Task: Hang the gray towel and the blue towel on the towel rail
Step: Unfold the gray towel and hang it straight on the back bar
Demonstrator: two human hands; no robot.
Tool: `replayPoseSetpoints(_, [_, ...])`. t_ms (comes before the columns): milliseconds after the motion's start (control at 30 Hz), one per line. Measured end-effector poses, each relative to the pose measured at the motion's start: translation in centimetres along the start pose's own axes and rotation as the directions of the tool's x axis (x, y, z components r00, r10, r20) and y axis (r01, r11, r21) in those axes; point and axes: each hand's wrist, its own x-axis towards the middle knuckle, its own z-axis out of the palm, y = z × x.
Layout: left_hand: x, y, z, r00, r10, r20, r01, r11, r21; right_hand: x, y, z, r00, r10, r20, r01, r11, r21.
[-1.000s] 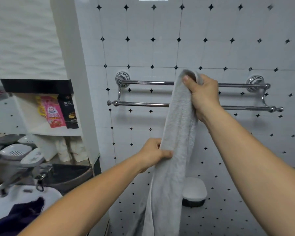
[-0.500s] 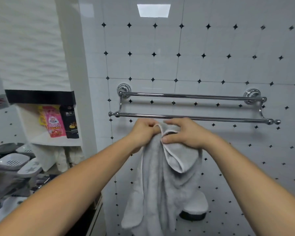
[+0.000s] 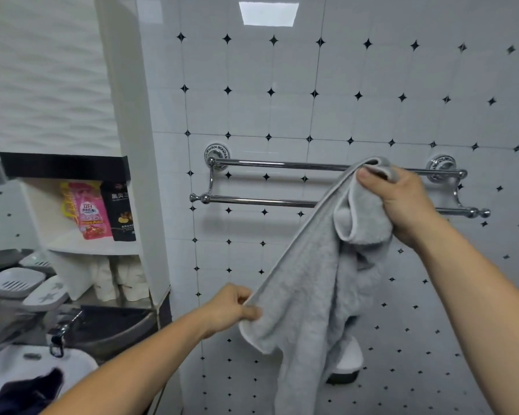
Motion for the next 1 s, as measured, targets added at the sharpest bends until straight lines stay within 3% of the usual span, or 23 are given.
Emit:
replayPoseSetpoints(133, [0.6, -2.1, -2.3, 0.985, -0.108, -0.135, 0.086, 0.983, -0.163, 0.4, 0.7, -1.9, 0.995, 0.032, -0.093, -0.036, 0.998, -0.046])
replayPoseSetpoints(267, [1.1, 0.9, -5.3, 0.935, -0.171, -0.309, -0.028, 0.837, -0.547, 1.0, 3.4, -3.1, 0.959, 0.097, -0.265, -0.132, 0.984, -0.120])
replayPoseSetpoints(367, [1.4, 5.3, -5.2, 0.942, -0.209, -0.264, -0.051, 0.686, -0.726, 1.4, 5.6, -3.3, 0.831, 0.210, -0.516, -0.343, 0.923, -0.176])
replayPoseSetpoints(433, [1.6, 8.3, -4.0, 0.954, -0.224, -0.198, -0.020, 0.612, -0.790, 1.3, 6.5, -2.6, 0.761, 0.300, -0.575, -0.429, 0.898, -0.100])
replayPoseSetpoints(533, [1.8, 11.8, -1.4, 0.971, -0.190, -0.147, -0.013, 0.568, -0.823, 0.9, 7.6, 0.1, 0.768, 0.384, -0.512, -0.390, 0.915, 0.101])
replayPoseSetpoints(600, [1.8, 13.6, 0.3, 0.982, -0.125, -0.142, -0.044, 0.579, -0.814, 0.0, 7.8, 2.5, 0.804, 0.344, -0.486, -0.321, 0.938, 0.133])
replayPoseSetpoints(800, [1.4, 15.5, 3.4, 0.995, 0.005, -0.099, -0.086, 0.547, -0.833, -4.1, 6.8, 9.3, 0.923, 0.105, -0.371, -0.194, 0.958, -0.212])
replayPoseSetpoints(1000, [0.5, 14.3, 2.3, 0.982, 0.014, -0.189, -0.158, 0.611, -0.776, -6.9, 6.6, 10.6, 0.971, 0.027, -0.239, -0.106, 0.940, -0.325])
